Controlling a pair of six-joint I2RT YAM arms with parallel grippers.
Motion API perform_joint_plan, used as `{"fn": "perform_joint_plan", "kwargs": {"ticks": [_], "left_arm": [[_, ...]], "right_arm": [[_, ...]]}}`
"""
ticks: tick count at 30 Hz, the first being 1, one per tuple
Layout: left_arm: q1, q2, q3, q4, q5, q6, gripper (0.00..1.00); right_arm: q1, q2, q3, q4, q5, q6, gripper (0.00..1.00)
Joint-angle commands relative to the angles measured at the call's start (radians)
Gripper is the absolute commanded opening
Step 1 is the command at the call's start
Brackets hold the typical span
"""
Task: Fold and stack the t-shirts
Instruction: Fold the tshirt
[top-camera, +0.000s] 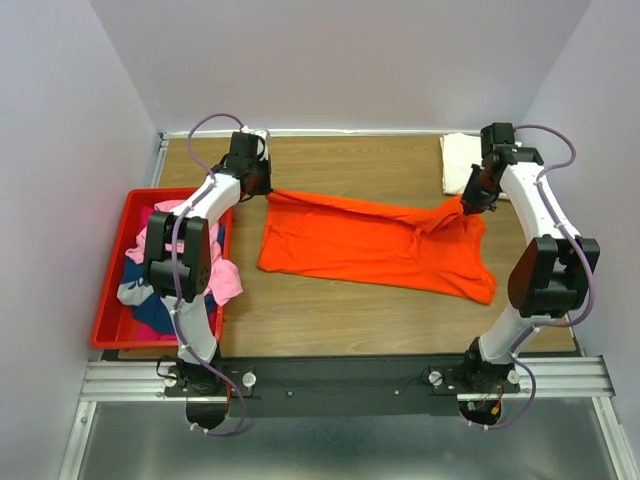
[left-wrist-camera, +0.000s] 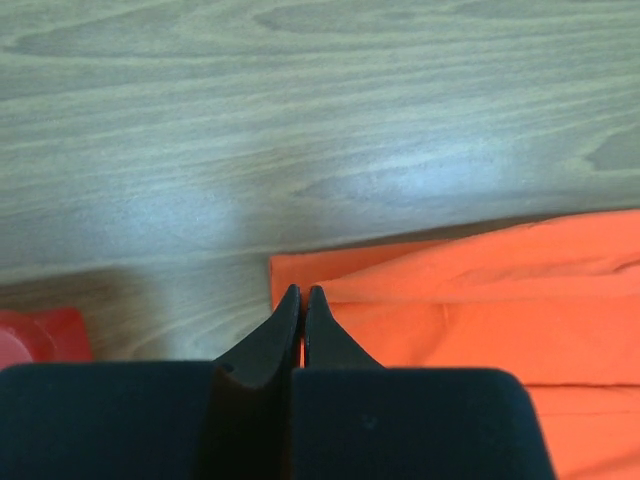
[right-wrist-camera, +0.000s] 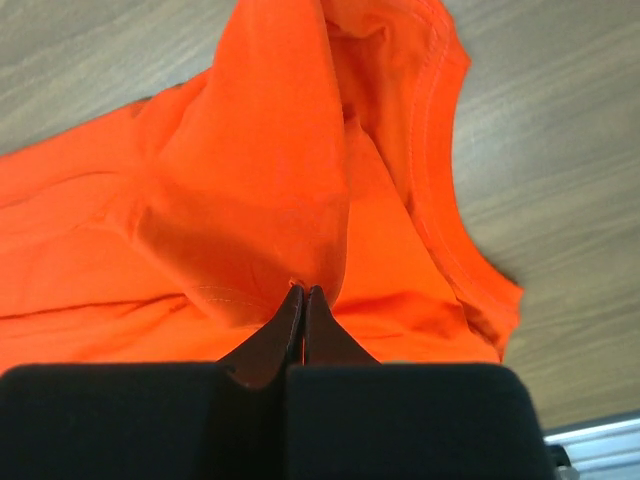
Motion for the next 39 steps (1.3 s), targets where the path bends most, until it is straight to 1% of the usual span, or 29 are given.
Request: {"fn": "perform_joint_plan", "kwargs": {"ticks": [1, 7, 12, 20, 22, 24, 25, 26, 27, 30, 31, 34, 35, 36, 37, 39], "left_arm": [[0.005, -0.044, -0.040, 0.013, -0.024, 0.034, 0.00], [0.005, -0.101, -0.077, 0.015, -0.034, 0.033, 0.00], [0.005, -0.114, -0.112, 0.007, -0.036, 0.030, 0.00], [0.005, -0.160, -0.212, -0.027, -0.048, -0.021, 0.00], [0.003, -0.169, -0.230, -0.039, -0.034, -0.033, 0.09], [-0.003, -0.199, -0.262, -0.045, -0.030, -0.055, 0.31], [-0.008, -0.224, -0.270, -0.047, -0.033, -0.068, 0.47], [-0.011, -0.235, -0.278, -0.047, -0.037, -0.073, 0.54], [-0.014, -0.242, -0.282, -0.045, -0.037, -0.075, 0.58], [-0.037, -0.232, -0.244, -0.047, -0.024, -0.072, 0.61], [-0.052, -0.212, -0.229, -0.047, -0.022, -0.070, 0.61], [-0.083, -0.181, -0.163, -0.036, -0.017, -0.079, 0.61], [-0.101, -0.161, -0.149, -0.030, -0.005, -0.081, 0.61], [-0.107, -0.154, -0.126, -0.012, 0.006, -0.098, 0.61], [-0.115, -0.132, -0.117, -0.001, 0.036, -0.107, 0.61], [-0.120, -0.114, -0.094, 0.021, 0.064, -0.130, 0.61]], "right_arm": [[0.001, -0.066, 0.025, -0.108, 0.009, 0.007, 0.00], [0.001, -0.099, 0.011, -0.149, 0.028, 0.007, 0.00], [0.001, -0.120, -0.019, -0.174, 0.020, 0.007, 0.00], [0.004, -0.171, -0.144, -0.185, -0.011, 0.028, 0.00], [0.011, -0.182, -0.184, -0.194, 0.003, 0.039, 0.00], [0.018, -0.194, -0.201, -0.214, 0.043, 0.047, 0.15], [0.021, -0.197, -0.207, -0.217, 0.070, 0.050, 0.28], [0.025, -0.201, -0.204, -0.215, 0.086, 0.053, 0.40], [0.030, -0.211, -0.199, -0.211, 0.099, 0.053, 0.57], [0.117, -0.215, -0.152, -0.159, 0.126, 0.039, 0.67], [0.174, -0.208, -0.132, -0.122, 0.112, 0.027, 0.67], [0.270, -0.180, -0.124, -0.062, 0.049, 0.002, 0.65], [0.291, -0.159, -0.131, -0.019, 0.003, -0.007, 0.64], [0.306, -0.143, -0.145, 0.002, -0.020, -0.013, 0.60], [0.338, -0.122, -0.153, 0.042, -0.060, -0.022, 0.58], [0.361, -0.099, -0.182, 0.079, -0.086, -0.034, 0.54]]}}
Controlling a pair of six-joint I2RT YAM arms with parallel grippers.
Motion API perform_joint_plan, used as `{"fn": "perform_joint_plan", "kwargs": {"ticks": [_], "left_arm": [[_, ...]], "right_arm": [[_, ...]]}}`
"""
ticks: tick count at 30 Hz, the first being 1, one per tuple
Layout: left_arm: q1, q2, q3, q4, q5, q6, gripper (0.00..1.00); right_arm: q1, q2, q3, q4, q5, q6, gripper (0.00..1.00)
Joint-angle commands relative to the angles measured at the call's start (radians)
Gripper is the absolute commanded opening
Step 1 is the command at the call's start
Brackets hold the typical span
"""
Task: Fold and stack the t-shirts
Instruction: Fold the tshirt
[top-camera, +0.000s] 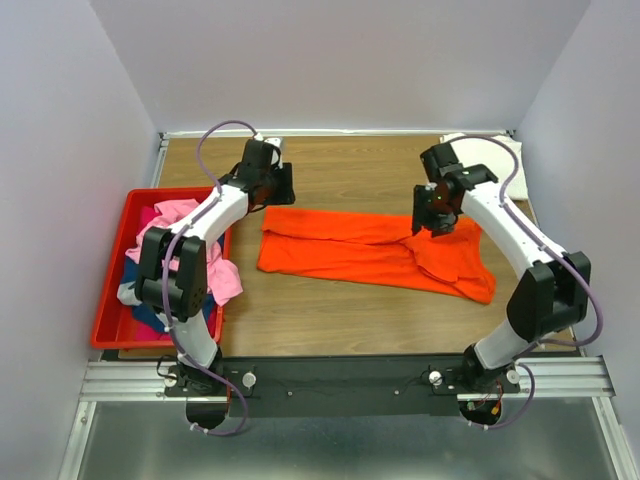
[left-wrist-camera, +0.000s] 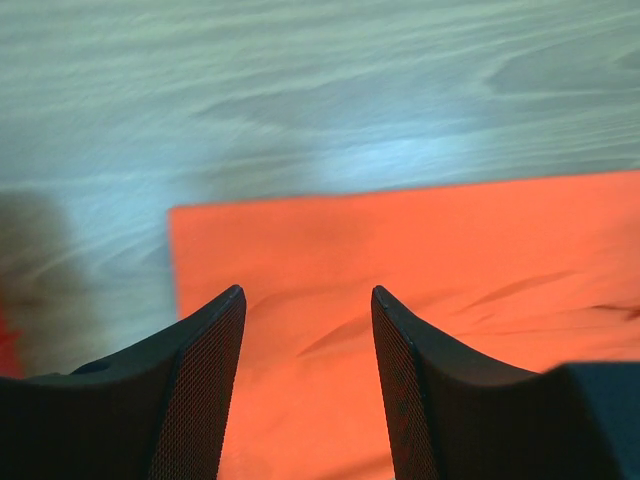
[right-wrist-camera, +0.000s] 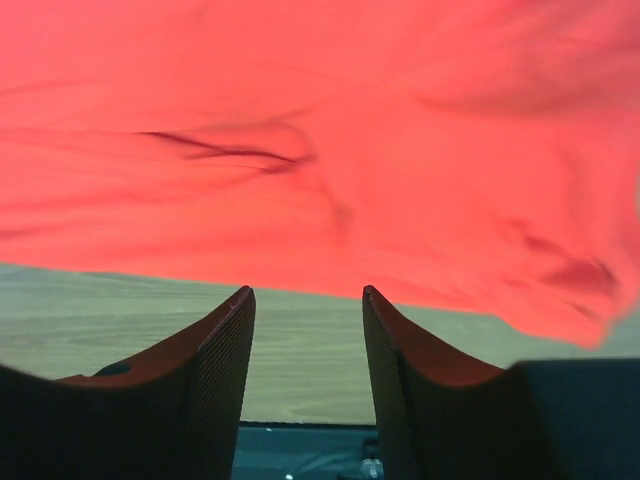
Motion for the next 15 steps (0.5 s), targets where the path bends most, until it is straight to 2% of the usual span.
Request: {"fn": "perform_joint_plan", "kwargs": {"ticks": [1, 11, 15], "left_arm": [[-0.019, 0.061, 0.047, 0.049, 0.076, -0.057, 0.61], [-0.033, 0.070, 0.036, 0.056, 0.084, -0.045, 0.61], [-0.033, 0.070, 0.029, 0.055, 0.081, -0.051, 0.61]], "right_arm": [[0.045, 0.068, -0.040, 0.146, -0.137, -0.050, 0.53], [0.052, 0.181, -0.143, 0.209, -0.235, -0.117, 0.46], [0.052, 0.218, -0.172, 0.208, -0.137, -0.073, 0.44]]}}
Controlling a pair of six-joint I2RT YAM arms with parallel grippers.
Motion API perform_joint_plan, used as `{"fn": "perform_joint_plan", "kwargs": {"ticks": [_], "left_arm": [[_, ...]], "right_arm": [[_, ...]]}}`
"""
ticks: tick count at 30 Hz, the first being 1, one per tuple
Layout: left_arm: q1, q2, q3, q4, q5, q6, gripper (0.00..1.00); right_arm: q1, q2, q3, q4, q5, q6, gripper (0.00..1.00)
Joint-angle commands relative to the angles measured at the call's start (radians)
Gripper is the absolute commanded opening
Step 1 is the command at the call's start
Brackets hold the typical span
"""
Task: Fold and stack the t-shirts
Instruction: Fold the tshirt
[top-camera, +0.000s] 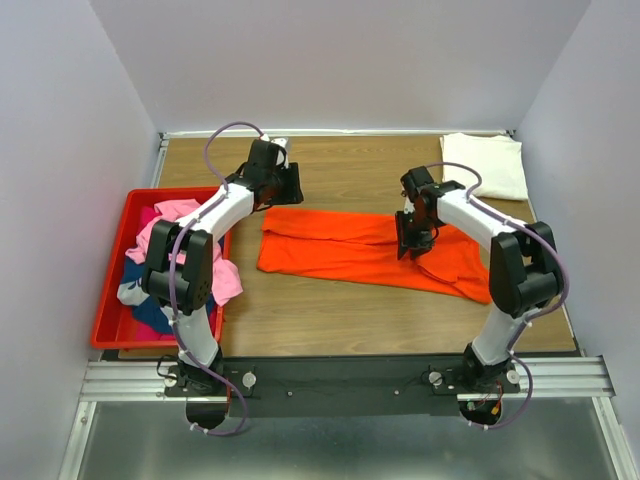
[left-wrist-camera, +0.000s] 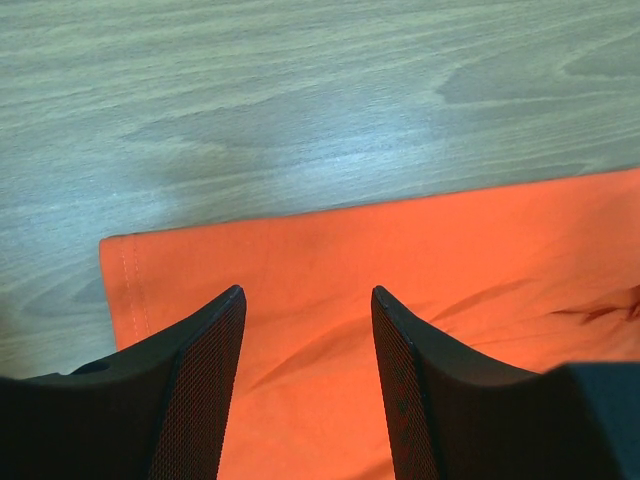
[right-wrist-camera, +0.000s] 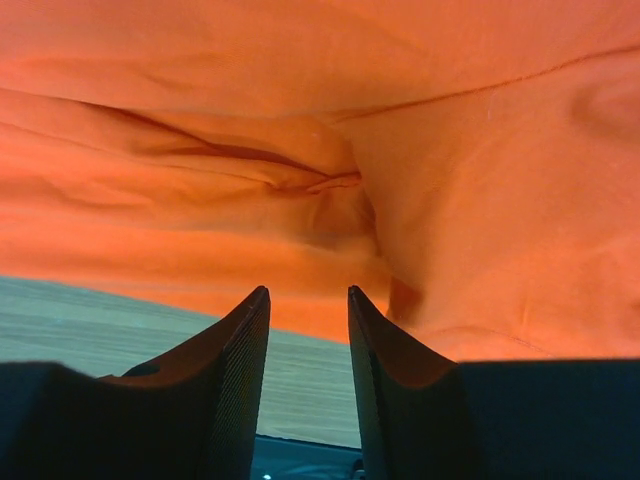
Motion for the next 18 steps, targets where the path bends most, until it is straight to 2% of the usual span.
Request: {"fn": "perform_joint_plan", "kwargs": {"ticks": [1, 4, 7, 18], "left_arm": [[-0.004, 0.003, -0.011, 0.010, 0.020, -0.008, 0.61], [-0.005, -0.004, -0.018, 0.009, 0.012, -0.011, 0.61], [-0.005, -0.007, -0.021, 0.003, 0.006, -0.008, 0.61], [-0.004, -0.010, -0.031, -0.005, -0.002, -0.010, 0.61]], "right_arm": [[0.002, 0.038, -0.036, 0.020, 0.058, 0.025, 0.43], [0.000, 0.064, -0.033, 0.003, 0.151, 0.077, 0.40], [-0.003, 0.076, -0.027, -0.008, 0.201, 0.108, 0.33], [-0.028, 0.058, -0.008, -0.040, 0.343, 0.125, 0.33]]}}
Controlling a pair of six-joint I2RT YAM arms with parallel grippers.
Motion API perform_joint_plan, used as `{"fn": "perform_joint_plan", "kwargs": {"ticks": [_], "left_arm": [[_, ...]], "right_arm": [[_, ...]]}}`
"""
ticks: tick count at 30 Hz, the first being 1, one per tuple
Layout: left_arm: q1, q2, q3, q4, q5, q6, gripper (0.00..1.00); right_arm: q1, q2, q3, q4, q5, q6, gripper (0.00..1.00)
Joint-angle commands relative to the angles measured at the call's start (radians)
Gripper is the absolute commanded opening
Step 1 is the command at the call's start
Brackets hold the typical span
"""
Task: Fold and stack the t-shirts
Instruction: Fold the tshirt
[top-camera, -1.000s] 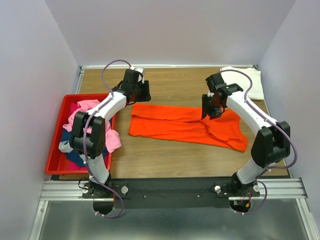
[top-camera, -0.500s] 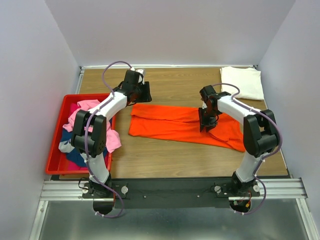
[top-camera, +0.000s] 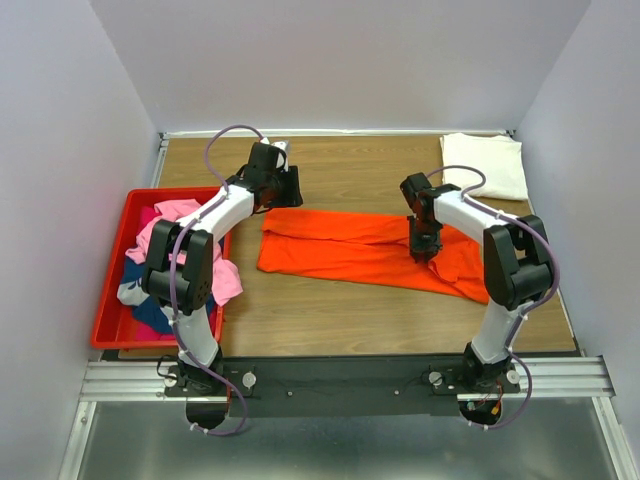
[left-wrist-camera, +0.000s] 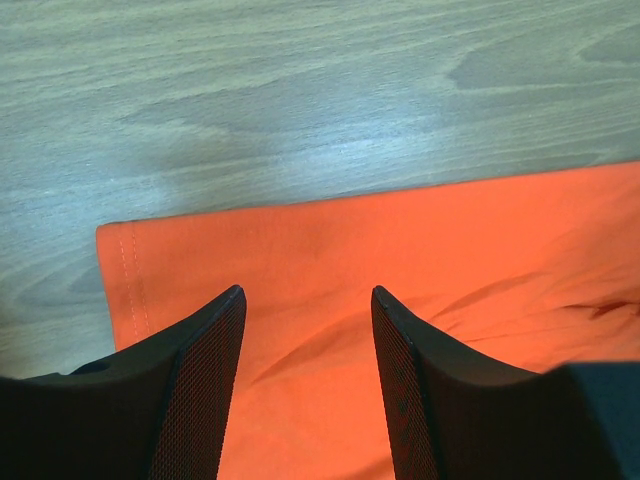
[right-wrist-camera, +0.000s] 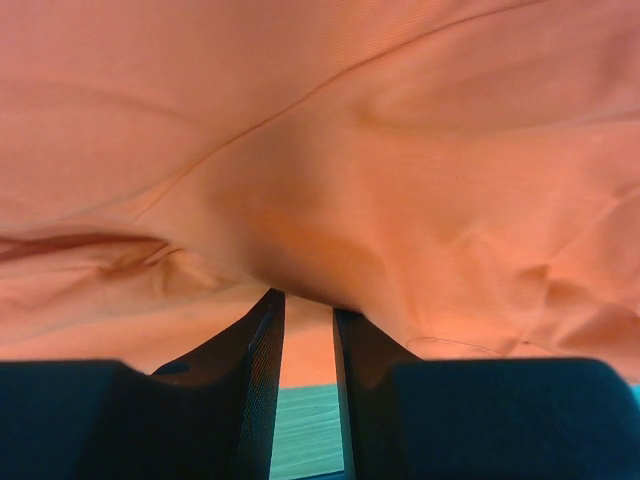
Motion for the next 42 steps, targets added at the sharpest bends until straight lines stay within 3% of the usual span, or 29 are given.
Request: {"fn": "perform_joint_plan", "kwargs": {"ticks": [1, 13, 32, 38, 42], "left_arm": [[-0.004, -0.008, -0.011, -0.004, -0.001, -0.005, 0.61], [-0.004, -0.005, -0.014, -0.004, 0.000, -0.005, 0.61], [-0.004, -0.025, -0.040, -0.015, -0.010, -0.006, 0.61], [-0.004, -0.024, -0.028, -0.020, -0.012, -0.005, 0.61], [-0.005, -0.024, -0.025, -0.024, -0.017, -0.006, 0.61]], "right_arm": [[-0.020, -0.019, 0.021, -0.027, 0.101, 0.017, 0.33], [-0.031, 0.019, 0.064, -0.014, 0.158, 0.018, 0.34], [-0.032, 0.015, -0.019, 0.038, 0.085, 0.046, 0.38], [-0.032, 0.030, -0.017, 0.067, 0.079, 0.040, 0.32], [-0.032, 0.026, -0.017, 0.081, 0.082, 0.031, 0.19]]}}
